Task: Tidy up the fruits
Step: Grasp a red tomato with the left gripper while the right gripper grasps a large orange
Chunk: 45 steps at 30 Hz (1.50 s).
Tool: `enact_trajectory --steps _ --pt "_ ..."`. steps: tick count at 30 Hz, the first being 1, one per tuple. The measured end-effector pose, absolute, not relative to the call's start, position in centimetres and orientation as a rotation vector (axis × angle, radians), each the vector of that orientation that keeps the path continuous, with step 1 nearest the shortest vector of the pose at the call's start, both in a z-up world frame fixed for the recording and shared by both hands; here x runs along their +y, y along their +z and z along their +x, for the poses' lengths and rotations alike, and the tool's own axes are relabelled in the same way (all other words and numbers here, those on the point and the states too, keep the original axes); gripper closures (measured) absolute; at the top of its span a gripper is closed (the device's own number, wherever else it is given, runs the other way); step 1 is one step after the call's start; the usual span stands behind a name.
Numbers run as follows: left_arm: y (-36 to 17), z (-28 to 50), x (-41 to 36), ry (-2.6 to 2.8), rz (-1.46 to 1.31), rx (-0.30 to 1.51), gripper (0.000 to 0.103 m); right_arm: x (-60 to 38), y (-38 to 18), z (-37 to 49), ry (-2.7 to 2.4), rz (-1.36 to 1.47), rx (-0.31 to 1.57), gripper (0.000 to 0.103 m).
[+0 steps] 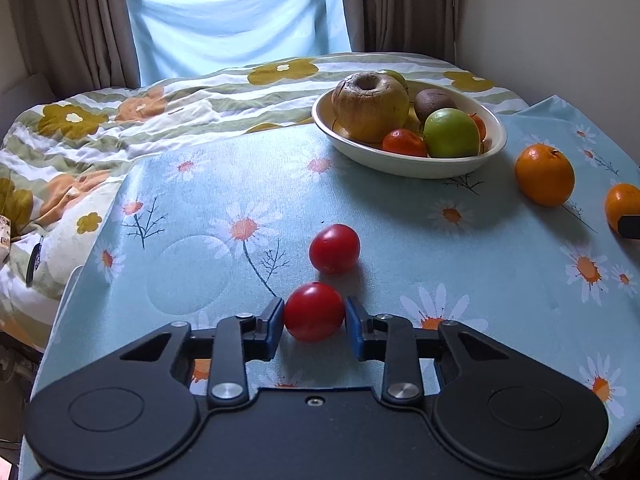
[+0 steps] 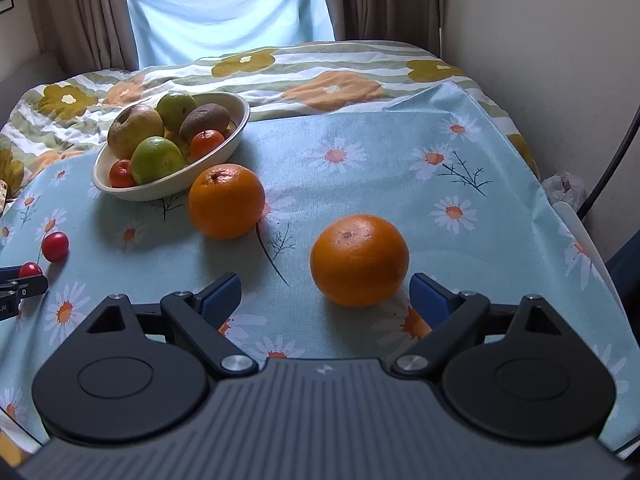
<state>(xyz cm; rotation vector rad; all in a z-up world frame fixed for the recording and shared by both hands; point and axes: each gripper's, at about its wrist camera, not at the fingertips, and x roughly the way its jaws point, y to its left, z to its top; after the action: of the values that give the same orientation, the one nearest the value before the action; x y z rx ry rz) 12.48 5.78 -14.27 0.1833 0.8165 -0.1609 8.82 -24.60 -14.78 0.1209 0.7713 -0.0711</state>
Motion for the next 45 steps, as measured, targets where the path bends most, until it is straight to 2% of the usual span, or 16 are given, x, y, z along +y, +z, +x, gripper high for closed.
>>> enact_trajectory --steps 15,21,26,35,45 --pt "-14.2 11.5 6.1 -0.147 0.177 0.820 0.068 -24.4 -15.2 10.5 -0.096 0.038 0.781 0.003" --pt "-14.2 11.4 6.1 -0.145 0.181 0.819 0.068 -25.2 -15.7 11.3 -0.132 0.036 0.791 0.011" --pt "-14.1 11.2 6.0 -0.131 0.179 0.816 0.068 -25.9 -16.2 11.8 -0.146 0.031 0.808 0.028" --pt "-12.0 10.1 5.4 -0.110 0.163 0.793 0.068 -26.3 -15.5 11.4 -0.116 0.054 0.807 0.029" --pt "-7.1 8.1 2.9 -0.093 0.147 0.758 0.068 -26.8 -10.8 10.0 -0.045 0.054 0.770 0.029"
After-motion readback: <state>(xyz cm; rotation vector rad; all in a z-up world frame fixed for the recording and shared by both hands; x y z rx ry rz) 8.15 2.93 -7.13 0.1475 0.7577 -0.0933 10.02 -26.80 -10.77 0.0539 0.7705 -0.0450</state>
